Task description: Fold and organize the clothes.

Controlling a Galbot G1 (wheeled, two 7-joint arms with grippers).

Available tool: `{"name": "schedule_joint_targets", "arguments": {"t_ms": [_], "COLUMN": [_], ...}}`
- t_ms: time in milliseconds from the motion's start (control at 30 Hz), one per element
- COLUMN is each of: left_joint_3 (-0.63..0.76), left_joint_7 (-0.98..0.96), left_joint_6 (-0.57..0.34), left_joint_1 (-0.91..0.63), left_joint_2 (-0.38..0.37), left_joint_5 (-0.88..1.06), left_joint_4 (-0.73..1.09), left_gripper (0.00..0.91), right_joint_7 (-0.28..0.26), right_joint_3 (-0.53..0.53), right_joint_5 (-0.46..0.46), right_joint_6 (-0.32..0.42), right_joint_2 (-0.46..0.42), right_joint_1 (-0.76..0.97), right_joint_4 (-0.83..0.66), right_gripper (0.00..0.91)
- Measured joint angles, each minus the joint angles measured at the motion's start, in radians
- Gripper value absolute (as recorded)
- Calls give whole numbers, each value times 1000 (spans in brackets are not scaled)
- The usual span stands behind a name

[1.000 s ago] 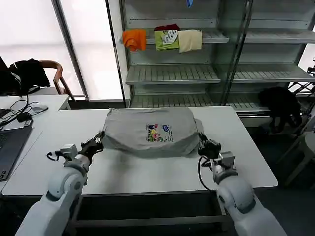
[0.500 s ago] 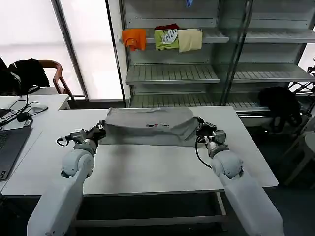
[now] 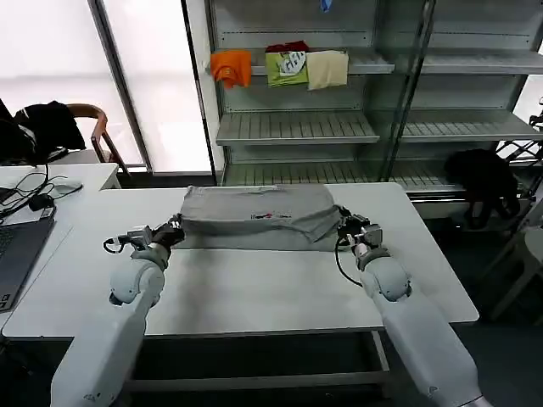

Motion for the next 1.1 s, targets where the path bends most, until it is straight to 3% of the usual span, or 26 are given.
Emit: {"name": "schedule_joint_targets", "arguments": {"t_ms": [467,733,1100], "left_joint_3": [-13,-56,-79], "left_joint_7": [-9,31,113], "left_joint_6": [31,48,56], "left_joint_1": [-15,94,204], "left_joint_2": [49,106,126], "left_joint_5": [27,22,-6], "left_joint_4": [-37,-148,-184], "left_gripper": [907,907,907], "right_joint_7": [22,27,38], "right_joint_3": [42,86,87], "right_joint_5": [-3,58,104], "right_joint_6": [-77,-85,-94], "right_joint_2": [-30,-82,-72], "right_joint_1": [13,-113,-240], "right_joint_4": [26,164,242], "right_gripper": [907,907,907]}}
